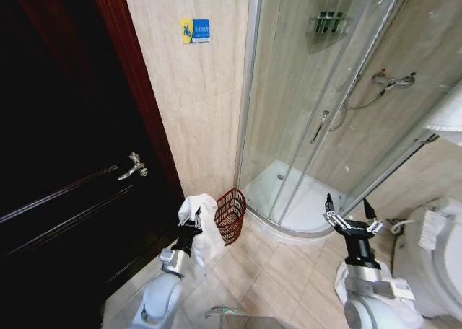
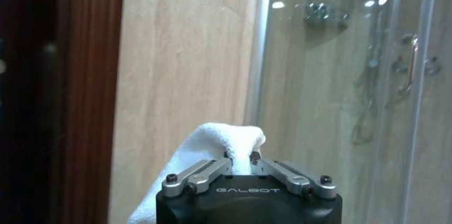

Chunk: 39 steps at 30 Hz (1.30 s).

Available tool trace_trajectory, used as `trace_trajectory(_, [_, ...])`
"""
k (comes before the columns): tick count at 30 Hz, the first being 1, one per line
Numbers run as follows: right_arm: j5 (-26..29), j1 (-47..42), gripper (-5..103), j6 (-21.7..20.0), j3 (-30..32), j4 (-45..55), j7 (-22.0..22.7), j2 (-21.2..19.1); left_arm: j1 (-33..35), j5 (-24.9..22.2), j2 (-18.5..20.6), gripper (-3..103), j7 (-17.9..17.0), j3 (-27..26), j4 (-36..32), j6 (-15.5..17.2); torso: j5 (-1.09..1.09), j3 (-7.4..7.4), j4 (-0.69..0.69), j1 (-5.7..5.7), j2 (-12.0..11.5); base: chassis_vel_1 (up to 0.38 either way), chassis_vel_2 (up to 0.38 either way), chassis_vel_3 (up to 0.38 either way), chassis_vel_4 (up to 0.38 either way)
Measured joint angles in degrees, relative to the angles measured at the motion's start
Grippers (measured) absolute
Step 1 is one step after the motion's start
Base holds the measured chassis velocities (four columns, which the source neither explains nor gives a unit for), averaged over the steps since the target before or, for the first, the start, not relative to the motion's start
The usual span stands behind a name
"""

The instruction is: Discard the used towel into the hamper.

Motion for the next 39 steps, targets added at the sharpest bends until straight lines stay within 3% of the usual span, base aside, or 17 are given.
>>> trace_trajectory(6, [0.9,0.4,100,-0.5,-0.5,-0.5,0.3,0.2,-8.0,-5.8,3.5,2,0.0,4.0,4.2,0.8,-0.01,0.00,0.00,0.00,0.0,0.000,0.000,0.000,0.000])
trace_trajectory(18, [-1.2,0.8,100,-0.2,-0.7,-2.1,-0.8,1.6,-20.3,-12.1,4.7,2,-0.9,13.3,12.3,2.6,0.00,0.00,0.00,0.00,0.0,0.000,0.000,0.000,0.000])
trace_trajectory(30, [-4.6,-0.2,100,1.5,-0.5,-3.0,-1.1,3.3,-38.3,-14.8,1.7,2,-4.7,22.1,28.9,-0.4,-0.01,0.01,0.00,0.01,0.0,0.000,0.000,0.000,0.000])
trace_trajectory(39, [-5.2,-0.8,100,1.4,-0.5,-3.5,-0.5,3.0,-47.5,-15.0,-1.1,2,-5.1,24.0,40.5,-3.2,0.00,0.00,0.00,0.01,0.0,0.000,0.000,0.000,0.000])
